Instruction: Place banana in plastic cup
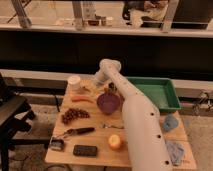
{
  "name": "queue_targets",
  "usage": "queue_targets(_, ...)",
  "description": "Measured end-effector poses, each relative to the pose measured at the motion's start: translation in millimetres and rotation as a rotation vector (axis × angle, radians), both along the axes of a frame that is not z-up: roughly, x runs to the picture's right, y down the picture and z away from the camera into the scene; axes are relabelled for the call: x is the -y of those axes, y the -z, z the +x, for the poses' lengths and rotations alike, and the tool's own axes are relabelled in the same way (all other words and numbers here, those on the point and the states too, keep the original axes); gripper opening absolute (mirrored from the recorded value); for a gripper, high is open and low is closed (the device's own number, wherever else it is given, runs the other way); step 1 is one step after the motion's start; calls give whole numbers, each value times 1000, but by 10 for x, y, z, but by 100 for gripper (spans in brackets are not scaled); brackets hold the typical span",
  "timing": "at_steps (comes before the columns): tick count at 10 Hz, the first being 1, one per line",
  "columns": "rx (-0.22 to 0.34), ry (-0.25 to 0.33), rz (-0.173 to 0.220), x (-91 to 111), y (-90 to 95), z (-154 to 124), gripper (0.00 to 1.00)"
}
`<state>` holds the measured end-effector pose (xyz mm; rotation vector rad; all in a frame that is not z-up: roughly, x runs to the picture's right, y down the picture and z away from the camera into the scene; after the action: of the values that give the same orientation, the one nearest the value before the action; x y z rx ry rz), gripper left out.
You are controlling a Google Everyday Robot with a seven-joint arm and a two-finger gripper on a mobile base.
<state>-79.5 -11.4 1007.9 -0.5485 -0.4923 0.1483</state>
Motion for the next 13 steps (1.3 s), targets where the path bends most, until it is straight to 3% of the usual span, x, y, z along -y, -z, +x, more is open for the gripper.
queue_targets(2,-46,-7,-15,-17,-88,198,80)
queue_targets(4,-103,-26,-32,-38,-206,463,72)
queue_targets(7,-153,-56,-55,-51,-300,639,42)
queue_targets(10,-156,-52,-53,-42,-285,664,10)
queue_targets(11,-156,-51,-54,-42,-276,667,3)
queue_targets(13,-155,-51,-56,-42,-262,667,0)
